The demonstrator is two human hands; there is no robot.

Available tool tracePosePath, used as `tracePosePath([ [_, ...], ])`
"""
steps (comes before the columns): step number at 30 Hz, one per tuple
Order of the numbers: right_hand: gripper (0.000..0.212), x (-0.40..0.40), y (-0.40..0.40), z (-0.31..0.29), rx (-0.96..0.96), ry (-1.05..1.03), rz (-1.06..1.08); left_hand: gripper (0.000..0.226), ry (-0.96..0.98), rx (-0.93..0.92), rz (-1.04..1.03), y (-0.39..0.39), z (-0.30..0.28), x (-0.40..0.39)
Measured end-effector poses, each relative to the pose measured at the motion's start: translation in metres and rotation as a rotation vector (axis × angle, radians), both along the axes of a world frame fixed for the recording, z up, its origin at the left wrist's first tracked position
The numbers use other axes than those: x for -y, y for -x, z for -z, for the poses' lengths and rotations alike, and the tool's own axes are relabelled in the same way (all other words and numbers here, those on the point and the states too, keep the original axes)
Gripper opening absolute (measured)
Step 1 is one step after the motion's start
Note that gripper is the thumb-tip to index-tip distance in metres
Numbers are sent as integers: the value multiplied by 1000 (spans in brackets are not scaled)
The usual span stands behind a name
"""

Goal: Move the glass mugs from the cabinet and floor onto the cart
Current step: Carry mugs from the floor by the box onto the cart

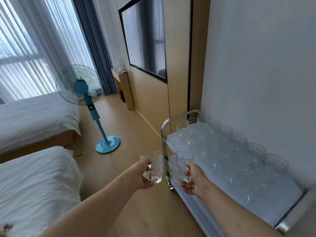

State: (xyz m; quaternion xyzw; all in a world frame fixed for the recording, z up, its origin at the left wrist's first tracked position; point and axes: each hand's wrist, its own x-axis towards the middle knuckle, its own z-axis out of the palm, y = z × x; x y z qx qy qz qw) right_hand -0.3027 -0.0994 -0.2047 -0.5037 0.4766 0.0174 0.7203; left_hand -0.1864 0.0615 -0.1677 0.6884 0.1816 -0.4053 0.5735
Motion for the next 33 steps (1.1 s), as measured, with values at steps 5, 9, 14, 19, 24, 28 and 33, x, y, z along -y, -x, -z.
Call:
tracePosePath([
  [5, 28, 30, -41, 19, -40, -12, 17, 26, -2, -29, 29, -48, 13, 37],
  [9, 25, 51, -69, 31, -61, -30, 46, 22, -30, -37, 93, -81, 22, 62],
  [14, 26, 69, -105, 49, -57, -32, 101, 22, -21, -29, 102, -128, 45, 95],
  [19, 30, 82, -149, 72, -66, -65, 171, 11, 30, -41, 165, -183, 74, 124],
  [24, 30, 87, -190, 88, -99, -80, 254, 8, 84, -134, 209, -238, 105, 149],
  [28, 32, 93, -213, 96, -111, -58, 309, 11, 84, -138, 301, -274, 130, 168],
  [33, 34, 89, -232, 107, -64, -78, 460, 25, 129, -170, 341, -297, 156, 181],
])
